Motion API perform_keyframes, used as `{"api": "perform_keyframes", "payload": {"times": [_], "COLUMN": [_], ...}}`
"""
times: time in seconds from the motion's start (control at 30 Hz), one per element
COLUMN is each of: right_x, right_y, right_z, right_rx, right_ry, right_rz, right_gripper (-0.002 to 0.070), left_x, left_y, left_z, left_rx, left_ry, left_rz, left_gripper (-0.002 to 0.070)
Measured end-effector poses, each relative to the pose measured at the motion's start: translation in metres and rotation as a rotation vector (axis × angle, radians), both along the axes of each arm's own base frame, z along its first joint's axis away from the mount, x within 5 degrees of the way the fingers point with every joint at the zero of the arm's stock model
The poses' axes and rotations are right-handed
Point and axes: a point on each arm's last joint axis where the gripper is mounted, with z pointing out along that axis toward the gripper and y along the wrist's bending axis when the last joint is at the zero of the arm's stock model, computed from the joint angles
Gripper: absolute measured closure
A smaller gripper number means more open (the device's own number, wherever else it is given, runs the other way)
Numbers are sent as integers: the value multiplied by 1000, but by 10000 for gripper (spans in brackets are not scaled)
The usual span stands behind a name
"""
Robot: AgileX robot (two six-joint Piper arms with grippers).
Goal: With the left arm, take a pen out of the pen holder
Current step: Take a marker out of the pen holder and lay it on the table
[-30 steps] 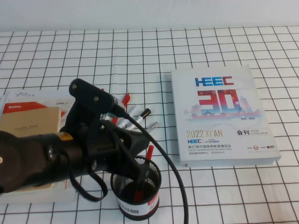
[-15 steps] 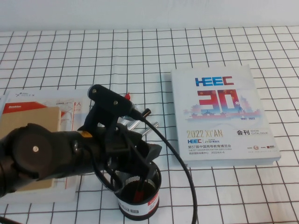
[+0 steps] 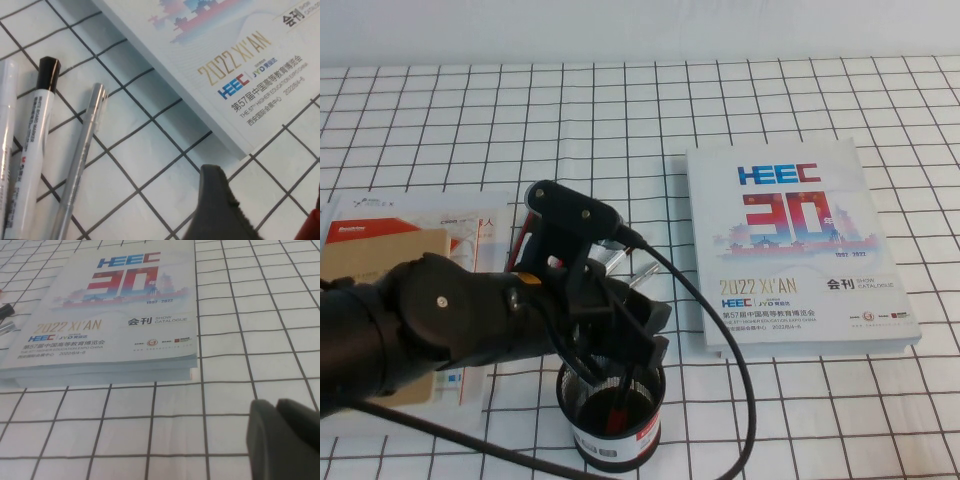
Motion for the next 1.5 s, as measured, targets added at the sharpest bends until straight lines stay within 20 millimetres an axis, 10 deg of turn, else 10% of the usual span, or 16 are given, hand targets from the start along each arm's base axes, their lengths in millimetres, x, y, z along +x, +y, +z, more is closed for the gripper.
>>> {"api": "perform_keyframes", "payload": {"times": [0.57, 1.0, 1.5], "right_x": [0, 0, 0], "right_y": [0, 0, 0], "right_z": [0, 0, 0], "right_rx": [0, 0, 0], "right_ry": [0, 0, 0], "right_rz": [0, 0, 0], "right_gripper": [691, 691, 691], "left_x": [9, 8, -7], "left_y": [-4, -4, -6], "left_z": [-15, -13, 66], "left_rx": [21, 15, -70], "left_ry": [22, 27, -99], "left_rz": [34, 27, -132], "left_gripper": [330, 653, 657]}}
